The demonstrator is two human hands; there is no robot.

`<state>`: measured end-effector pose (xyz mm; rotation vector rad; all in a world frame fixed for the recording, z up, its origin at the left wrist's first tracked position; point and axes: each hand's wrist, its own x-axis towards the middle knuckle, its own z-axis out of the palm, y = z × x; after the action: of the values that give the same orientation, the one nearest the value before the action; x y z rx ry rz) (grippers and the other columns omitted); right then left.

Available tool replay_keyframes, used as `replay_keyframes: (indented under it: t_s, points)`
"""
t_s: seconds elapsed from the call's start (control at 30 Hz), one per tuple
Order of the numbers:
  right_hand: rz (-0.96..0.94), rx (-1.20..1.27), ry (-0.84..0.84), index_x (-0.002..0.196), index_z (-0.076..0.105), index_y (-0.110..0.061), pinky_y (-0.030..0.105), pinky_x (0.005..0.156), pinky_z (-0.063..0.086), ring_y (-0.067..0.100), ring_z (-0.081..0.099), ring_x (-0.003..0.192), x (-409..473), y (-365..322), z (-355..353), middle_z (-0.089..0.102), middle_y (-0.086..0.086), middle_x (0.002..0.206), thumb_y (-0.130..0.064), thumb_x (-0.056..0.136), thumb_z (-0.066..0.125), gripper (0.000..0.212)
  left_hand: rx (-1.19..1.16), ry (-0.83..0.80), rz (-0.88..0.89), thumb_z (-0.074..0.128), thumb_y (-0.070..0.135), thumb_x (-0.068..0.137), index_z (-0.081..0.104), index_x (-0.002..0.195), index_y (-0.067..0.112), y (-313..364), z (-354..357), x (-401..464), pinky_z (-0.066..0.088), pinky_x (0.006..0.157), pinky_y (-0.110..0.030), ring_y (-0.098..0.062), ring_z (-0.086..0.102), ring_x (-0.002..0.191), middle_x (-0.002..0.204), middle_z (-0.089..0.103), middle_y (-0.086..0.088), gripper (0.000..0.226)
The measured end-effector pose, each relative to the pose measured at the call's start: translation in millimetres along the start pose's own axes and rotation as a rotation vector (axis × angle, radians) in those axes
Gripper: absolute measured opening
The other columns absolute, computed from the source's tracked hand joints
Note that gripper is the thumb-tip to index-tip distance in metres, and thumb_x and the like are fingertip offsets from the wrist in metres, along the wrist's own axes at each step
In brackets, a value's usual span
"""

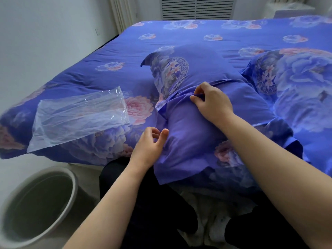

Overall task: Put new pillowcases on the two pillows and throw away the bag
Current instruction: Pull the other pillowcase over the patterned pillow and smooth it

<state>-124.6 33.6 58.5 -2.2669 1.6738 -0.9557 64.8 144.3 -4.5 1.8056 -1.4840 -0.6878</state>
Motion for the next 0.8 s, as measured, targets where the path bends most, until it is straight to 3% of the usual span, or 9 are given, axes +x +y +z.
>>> replay_keyframes:
  t_s: [0.1, 0.17, 0.27, 0.33, 0.4, 0.53, 0.6, 0.7, 0.8]
  points:
    - [-0.139, -0.057, 0.072, 0.107, 0.062, -0.018, 0.039, 0.097, 0.039, 0.026, 0.056, 0.110, -25.0, 0.7, 15.8, 0.063, 0.003, 0.113, -0.045, 0.080, 0.059, 0.038, -0.118, -0.120, -0.215, 0.049, 0.059, 0.086, 0.046, 0.127, 0.008, 13.1, 26.0, 6.8, 0.034, 0.092, -0.024, -0.023, 0.051, 0.118, 0.126, 0.054, -0.006, 0.065]
    - [-0.166, -0.134, 0.080, 0.117, 0.059, -0.022, 0.042, 0.108, 0.027, 0.024, 0.048, 0.125, -46.3, -0.8, 27.4, 0.056, 0.002, 0.130, -0.049, 0.077, 0.052, 0.049, -0.179, -0.079, -0.254, 0.054, 0.045, 0.091, 0.051, 0.119, 0.005, 23.1, 41.0, 8.1, 0.035, 0.085, -0.023, -0.027, 0.053, 0.115, 0.120, 0.057, -0.011, 0.049]
    - [-0.155, -0.224, 0.177, 0.129, 0.054, -0.024, 0.046, 0.112, 0.019, 0.024, 0.040, 0.134, -64.9, 3.7, 31.2, 0.046, 0.004, 0.142, -0.042, 0.080, 0.048, 0.053, -0.278, 0.107, -0.099, 0.056, 0.024, 0.092, 0.057, 0.090, 0.008, 29.1, 41.5, 14.1, 0.042, 0.076, -0.032, -0.030, 0.061, 0.093, 0.095, 0.065, -0.015, 0.016]
    - [-0.012, -0.196, 0.261, 0.135, 0.049, -0.024, 0.047, 0.111, 0.021, 0.024, 0.039, 0.134, -62.0, 16.8, 18.9, 0.043, 0.005, 0.144, -0.032, 0.083, 0.049, 0.052, -0.478, 0.177, -0.070, 0.053, 0.012, 0.093, 0.058, 0.078, 0.015, 21.4, 21.7, 23.3, 0.044, 0.072, -0.033, -0.018, 0.057, 0.076, 0.079, 0.063, -0.007, 0.016]
    - [0.198, -0.151, 0.235, 0.141, 0.041, -0.024, 0.049, 0.111, 0.021, 0.026, 0.036, 0.135, -60.2, 41.6, 3.4, 0.038, 0.005, 0.148, -0.029, 0.089, 0.050, 0.053, -0.548, 0.218, -0.140, 0.050, 0.008, 0.096, 0.060, 0.077, 0.016, -0.9, -5.8, 35.7, 0.043, 0.070, -0.030, -0.014, 0.050, 0.076, 0.074, 0.058, 0.000, 0.022]
    - [0.571, 0.003, 0.090, 0.141, 0.036, -0.013, 0.045, 0.105, 0.029, 0.033, 0.036, 0.131, -77.2, 87.3, -11.5, 0.036, 0.015, 0.145, -0.042, 0.096, 0.044, 0.054, -0.124, 0.246, -0.148, 0.052, 0.013, 0.089, 0.059, 0.088, 0.005, -39.0, -34.5, 47.0, 0.039, 0.075, -0.036, -0.020, 0.051, 0.083, 0.075, 0.057, -0.009, 0.011]
    - [0.707, 0.191, 0.058, 0.135, 0.040, -0.009, 0.042, 0.100, 0.033, 0.033, 0.042, 0.126, -83.9, 95.9, -9.5, 0.042, 0.017, 0.140, -0.045, 0.096, 0.040, 0.054, 0.130, 0.386, -0.046, 0.051, 0.001, 0.084, 0.059, 0.108, 0.002, -26.2, -22.6, 41.6, 0.037, 0.091, -0.040, -0.033, 0.053, 0.101, 0.103, 0.057, -0.022, 0.026]
    - [0.775, 0.336, 0.165, 0.123, 0.048, -0.009, 0.035, 0.093, 0.037, 0.029, 0.051, 0.117, -89.7, 103.0, -6.4, 0.053, 0.014, 0.129, -0.042, 0.096, 0.042, 0.043, 0.229, 0.609, 0.357, 0.049, -0.002, 0.082, 0.062, 0.110, 0.009, 20.5, -7.5, 27.0, 0.034, 0.097, -0.032, -0.032, 0.052, 0.105, 0.111, 0.060, -0.013, 0.033]
    - [0.671, 0.395, 0.351, 0.110, 0.053, -0.011, 0.031, 0.087, 0.038, 0.024, 0.055, 0.105, -101.7, 105.3, -7.7, 0.056, 0.011, 0.119, -0.033, 0.095, 0.044, 0.027, 0.246, 0.358, 0.645, 0.052, 0.021, 0.089, 0.064, 0.111, 0.016, 58.4, 22.6, 17.4, 0.037, 0.098, -0.029, -0.022, 0.055, 0.107, 0.115, 0.063, 0.000, 0.025]
